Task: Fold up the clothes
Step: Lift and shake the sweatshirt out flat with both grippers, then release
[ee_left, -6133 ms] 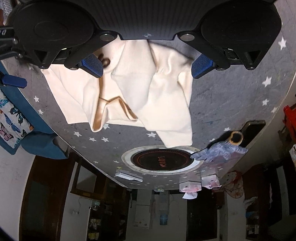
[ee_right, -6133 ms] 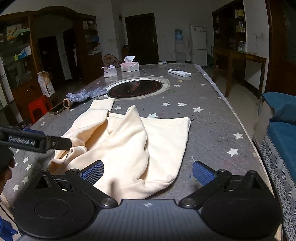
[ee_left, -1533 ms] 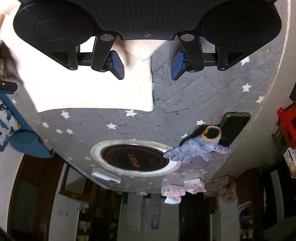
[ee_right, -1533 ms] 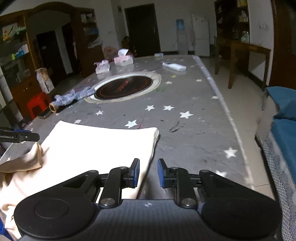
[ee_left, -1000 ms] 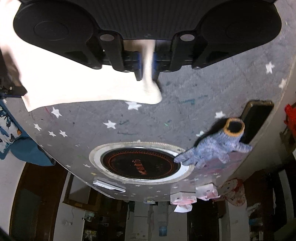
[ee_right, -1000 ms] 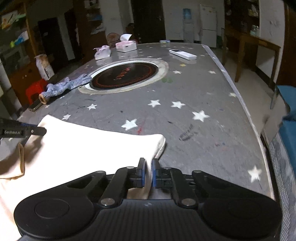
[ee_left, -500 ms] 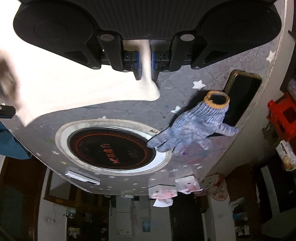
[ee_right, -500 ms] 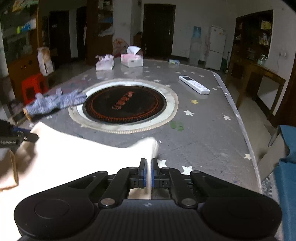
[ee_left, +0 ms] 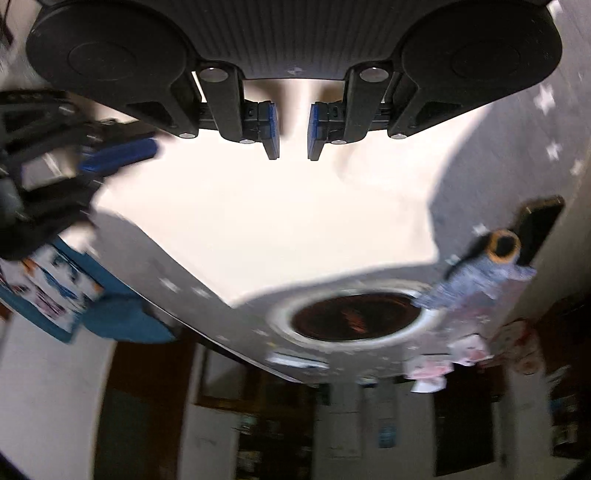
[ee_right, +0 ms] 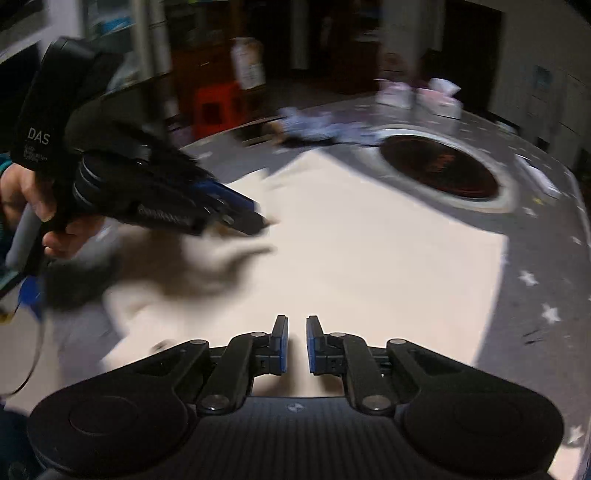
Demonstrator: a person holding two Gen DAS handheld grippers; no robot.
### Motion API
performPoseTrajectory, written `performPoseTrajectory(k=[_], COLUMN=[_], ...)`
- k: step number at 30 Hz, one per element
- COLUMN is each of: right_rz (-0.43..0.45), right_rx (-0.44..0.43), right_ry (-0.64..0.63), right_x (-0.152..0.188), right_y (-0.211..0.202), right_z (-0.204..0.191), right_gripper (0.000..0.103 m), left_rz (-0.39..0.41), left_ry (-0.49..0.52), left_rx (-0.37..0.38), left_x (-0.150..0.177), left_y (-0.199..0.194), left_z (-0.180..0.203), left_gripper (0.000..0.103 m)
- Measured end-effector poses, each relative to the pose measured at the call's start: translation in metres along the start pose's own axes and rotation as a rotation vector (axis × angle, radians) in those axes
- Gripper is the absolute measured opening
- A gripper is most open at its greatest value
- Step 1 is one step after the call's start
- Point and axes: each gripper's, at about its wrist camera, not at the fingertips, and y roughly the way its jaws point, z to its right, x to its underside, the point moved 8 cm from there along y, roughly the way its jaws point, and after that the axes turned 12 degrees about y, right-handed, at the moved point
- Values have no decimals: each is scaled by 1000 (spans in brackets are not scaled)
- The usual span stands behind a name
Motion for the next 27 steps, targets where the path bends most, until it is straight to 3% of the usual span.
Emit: performPoseTrajectory(k=[3, 10, 16, 22, 27], right_rz=[-6, 29, 140, 223, 238], right_rx=[-22, 0, 26, 253, 408], right_ry=[-23, -98, 122, 352, 506], right_x=[16, 49, 46, 49, 67], right_y=[-3, -16, -45, -65, -75], right_z=[-22, -46, -9, 75, 129], right_gripper=[10, 10, 17, 23, 28], left_rz=[15, 13, 29, 91, 65], left_ry=[33, 74, 88, 81, 96], left_rx=[25, -20, -24, 24, 70], left_x=[19, 50, 43, 19, 19], left_y=[-15, -27, -31, -27, -8], left_z=[19, 21, 25, 44, 62], left_gripper=[18, 18, 20, 31, 31])
